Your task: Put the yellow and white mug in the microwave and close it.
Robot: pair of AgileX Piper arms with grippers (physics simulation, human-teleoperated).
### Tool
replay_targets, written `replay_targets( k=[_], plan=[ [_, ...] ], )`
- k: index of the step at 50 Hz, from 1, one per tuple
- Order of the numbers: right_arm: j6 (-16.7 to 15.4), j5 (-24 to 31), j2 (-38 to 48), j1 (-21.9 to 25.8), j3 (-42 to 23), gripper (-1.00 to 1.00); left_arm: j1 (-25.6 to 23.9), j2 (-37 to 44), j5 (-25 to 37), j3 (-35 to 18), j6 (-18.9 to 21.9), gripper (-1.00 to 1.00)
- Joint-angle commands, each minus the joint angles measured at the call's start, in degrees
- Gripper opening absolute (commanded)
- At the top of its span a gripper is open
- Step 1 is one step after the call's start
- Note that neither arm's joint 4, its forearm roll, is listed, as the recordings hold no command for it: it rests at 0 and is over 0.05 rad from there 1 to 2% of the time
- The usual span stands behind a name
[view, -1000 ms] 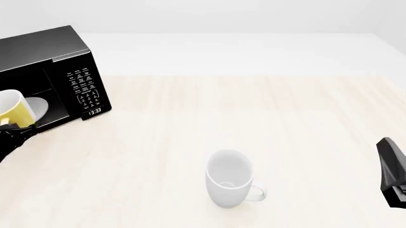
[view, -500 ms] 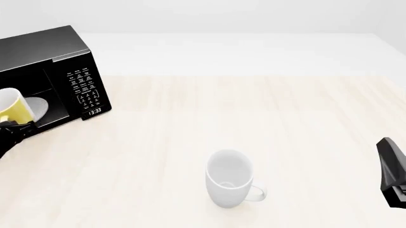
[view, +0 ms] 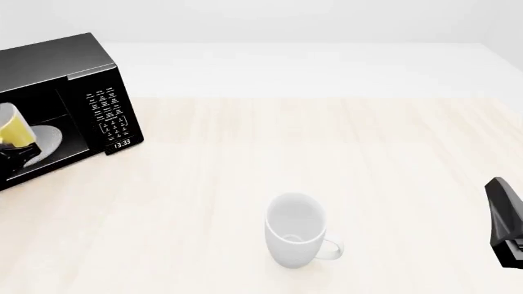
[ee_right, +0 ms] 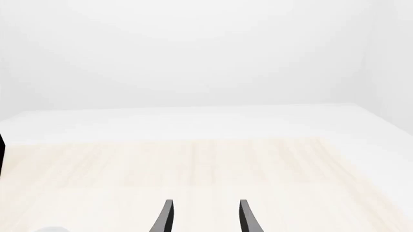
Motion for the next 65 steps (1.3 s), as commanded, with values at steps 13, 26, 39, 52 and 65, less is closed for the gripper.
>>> replay_targets(
  k=[13,26,39,52,65],
  plan=[
    [0.0,0.0,0.0,0.0,0.0,1.00,1.1,3.6,1.9,-6.9,-0.2,-1.00],
    [0.0,0.0,0.0,0.0,0.0,1.00,2.2,5.4,1.7,-8.8,0.2,-1.00],
    [0.0,0.0,0.0,0.0,0.0,1.00,2.3,8.4,2.0,-10.1,0.2,-1.00],
    [0.0,0.0,0.0,0.0,0.0,1.00,2.3,10.3,2.6,-11.1,0.3,-1.00],
    [0.0,0.0,0.0,0.0,0.0,1.00,2.3,11.9,2.8,-12.0,0.4,-1.00]
  ],
)
